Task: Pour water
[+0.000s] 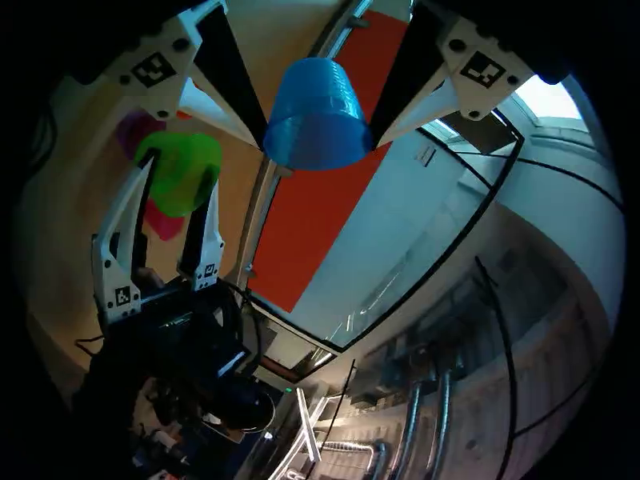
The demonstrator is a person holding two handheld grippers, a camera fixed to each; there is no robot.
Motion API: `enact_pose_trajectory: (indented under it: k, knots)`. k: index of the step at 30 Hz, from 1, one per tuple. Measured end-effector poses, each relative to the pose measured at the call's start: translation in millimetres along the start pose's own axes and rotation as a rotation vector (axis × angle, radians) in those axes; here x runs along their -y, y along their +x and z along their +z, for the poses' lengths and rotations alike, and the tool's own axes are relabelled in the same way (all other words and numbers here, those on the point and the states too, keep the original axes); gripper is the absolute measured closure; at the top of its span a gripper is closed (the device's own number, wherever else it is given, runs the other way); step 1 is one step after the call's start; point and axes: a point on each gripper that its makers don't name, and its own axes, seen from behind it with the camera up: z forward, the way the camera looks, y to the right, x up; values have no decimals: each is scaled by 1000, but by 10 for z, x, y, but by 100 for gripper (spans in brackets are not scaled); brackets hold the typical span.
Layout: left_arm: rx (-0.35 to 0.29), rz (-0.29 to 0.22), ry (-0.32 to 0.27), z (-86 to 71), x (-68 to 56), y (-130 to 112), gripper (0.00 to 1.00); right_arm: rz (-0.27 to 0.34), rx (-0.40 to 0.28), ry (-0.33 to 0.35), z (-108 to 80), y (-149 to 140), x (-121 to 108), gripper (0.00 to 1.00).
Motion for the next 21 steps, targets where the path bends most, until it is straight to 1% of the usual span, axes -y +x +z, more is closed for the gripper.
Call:
enact_pose_trajectory:
  k: [3, 6, 13, 21]
  knots:
    - [11, -49, 2, -7, 12, -49, 12, -4, 1, -2, -18, 12, 3, 8]
    - [18, -85, -4, -19, 1, -76, 12, -7, 1, -3, -31, 27, 4, 7]
    - [27, -137, -9, -61, -8, -80, 12, -16, 5, -4, -50, 48, -2, 7]
    - [44, -221, -17, -104, -40, -116, 13, -28, 18, -4, -91, 52, -8, 8]
